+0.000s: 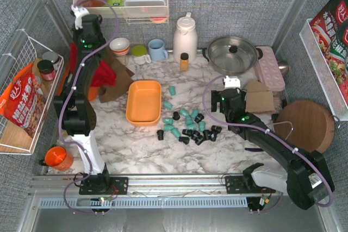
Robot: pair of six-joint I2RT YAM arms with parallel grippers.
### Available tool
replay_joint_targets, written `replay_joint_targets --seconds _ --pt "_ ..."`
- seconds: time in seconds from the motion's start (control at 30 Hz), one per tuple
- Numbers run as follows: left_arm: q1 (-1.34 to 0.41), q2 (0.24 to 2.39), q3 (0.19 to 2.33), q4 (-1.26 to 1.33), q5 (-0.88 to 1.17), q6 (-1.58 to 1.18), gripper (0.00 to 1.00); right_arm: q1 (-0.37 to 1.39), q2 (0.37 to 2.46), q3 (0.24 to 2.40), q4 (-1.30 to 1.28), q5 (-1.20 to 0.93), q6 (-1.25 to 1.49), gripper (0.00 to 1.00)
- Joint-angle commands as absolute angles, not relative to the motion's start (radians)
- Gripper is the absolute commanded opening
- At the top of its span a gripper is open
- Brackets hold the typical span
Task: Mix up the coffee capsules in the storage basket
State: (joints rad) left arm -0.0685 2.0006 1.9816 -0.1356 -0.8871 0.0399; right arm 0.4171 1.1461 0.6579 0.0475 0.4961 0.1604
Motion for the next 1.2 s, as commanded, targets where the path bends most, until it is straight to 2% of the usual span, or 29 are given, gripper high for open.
replay_joint_targets --seconds 0.0,0.1,0.13,0.2,0.27,0.33,0.43,0.63,0.73,0.83,1.03,1.17 --pt "-0.064 1.994 1.83 -0.084 -0.887 -0.043 0.0 0.416 1.161 0.675 0.066 0.505 0.161 0.99" --pt "-0.056 1.993 1.749 -0.105 -0.886 -0.102 0.01 0.417 1.17 0.679 0.061 0.502 0.163 0.99" --pt "-0.052 1.994 1.735 -0.127 -0.88 -0.13 0.08 0.416 1.17 0.68 0.06 0.503 0.163 0.99" --pt "-0.047 1.997 1.711 -0.171 -0.868 -0.187 0.45 0.416 1.17 0.68 0.058 0.503 0.163 0.99" --pt "-0.046 1.998 1.711 -0.211 -0.856 -0.228 0.7 0.417 1.17 0.68 0.058 0.501 0.165 0.99" --pt "-0.045 1.964 1.718 -0.24 -0.833 -0.261 0.86 0.417 1.17 0.68 0.058 0.496 0.167 0.99" --pt "-0.051 1.894 1.732 -0.271 -0.798 -0.298 0.99 0.417 1.17 0.682 0.055 0.495 0.166 0.99" --pt "-0.123 1.79 1.805 -0.422 -0.813 -0.305 0.99 0.417 1.166 0.683 0.052 0.497 0.164 0.99" --pt "-0.209 1.74 1.772 -0.486 -0.824 -0.289 0.99 0.417 1.161 0.683 0.051 0.495 0.167 0.99" --pt "-0.311 1.666 1.645 -0.497 -0.789 -0.317 0.99 0.416 1.155 0.683 0.049 0.493 0.169 0.99" --pt "-0.361 1.485 1.306 -0.422 -0.447 -0.487 0.83 0.416 1.149 0.679 0.049 0.483 0.176 0.99" --pt "-0.381 1.418 1.108 -0.358 -0.334 -0.562 0.8 0.417 1.156 0.682 0.051 0.479 0.178 0.99"
